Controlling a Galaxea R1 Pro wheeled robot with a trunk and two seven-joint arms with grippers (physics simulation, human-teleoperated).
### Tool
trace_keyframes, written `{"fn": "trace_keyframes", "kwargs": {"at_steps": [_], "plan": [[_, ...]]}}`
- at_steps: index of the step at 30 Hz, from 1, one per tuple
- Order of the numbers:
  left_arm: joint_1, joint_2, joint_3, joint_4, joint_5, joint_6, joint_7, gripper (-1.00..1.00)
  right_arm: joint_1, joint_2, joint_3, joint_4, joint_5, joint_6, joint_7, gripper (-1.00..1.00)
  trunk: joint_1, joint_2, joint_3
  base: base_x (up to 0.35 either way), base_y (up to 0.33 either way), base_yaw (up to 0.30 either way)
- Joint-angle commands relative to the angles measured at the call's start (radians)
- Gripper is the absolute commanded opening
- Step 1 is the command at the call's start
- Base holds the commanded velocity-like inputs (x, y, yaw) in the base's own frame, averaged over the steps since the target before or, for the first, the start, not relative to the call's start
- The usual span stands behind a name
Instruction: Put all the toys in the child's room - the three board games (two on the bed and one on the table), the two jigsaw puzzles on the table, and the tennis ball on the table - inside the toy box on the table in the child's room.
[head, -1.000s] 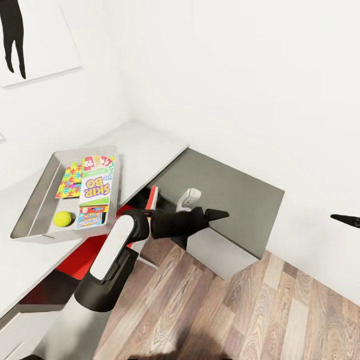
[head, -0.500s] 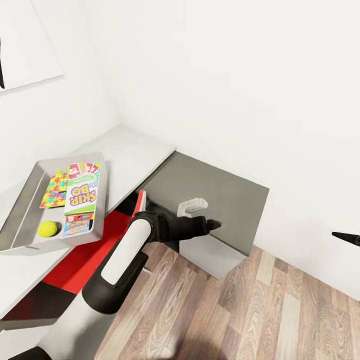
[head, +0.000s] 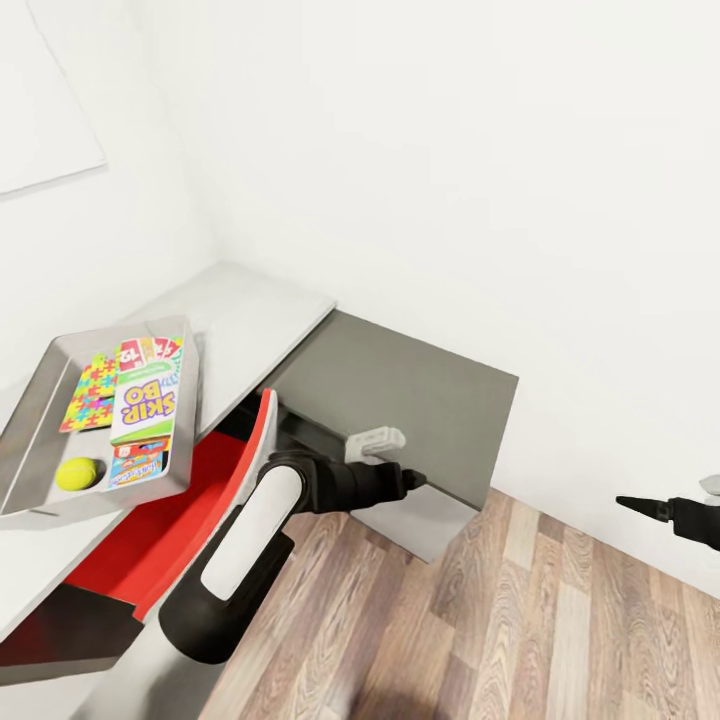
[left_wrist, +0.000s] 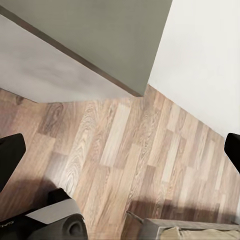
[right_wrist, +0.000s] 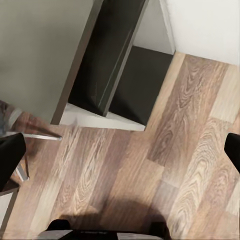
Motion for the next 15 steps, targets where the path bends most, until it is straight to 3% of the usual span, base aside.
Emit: {"fn": "trace_keyframes", "kwargs": {"at_steps": [1,5,15], "plan": [[-0.001,0.000,0.000,-0.001,0.009,0.002,0.011,1.00,-0.001,0.000,0.000,0.000,0.011,0.004,0.010,1.00,0.000,-0.001,0.000,0.000,0.000,-0.108],[0.007,0.001,0.006,-0.002,0.009,0.002,0.011,1.00,-0.002,0.008,0.043,0.000,0.031,0.004,0.011,1.00,0.000,-0.001,0.007,0.000,0.000,-0.107],[0.017,0.006,0.052,0.004,0.008,0.002,-0.007,1.00,-0.004,0.014,0.075,0.000,0.042,0.004,0.009,1.00,0.000,-0.001,0.022,0.000,0.000,-0.104]]}}
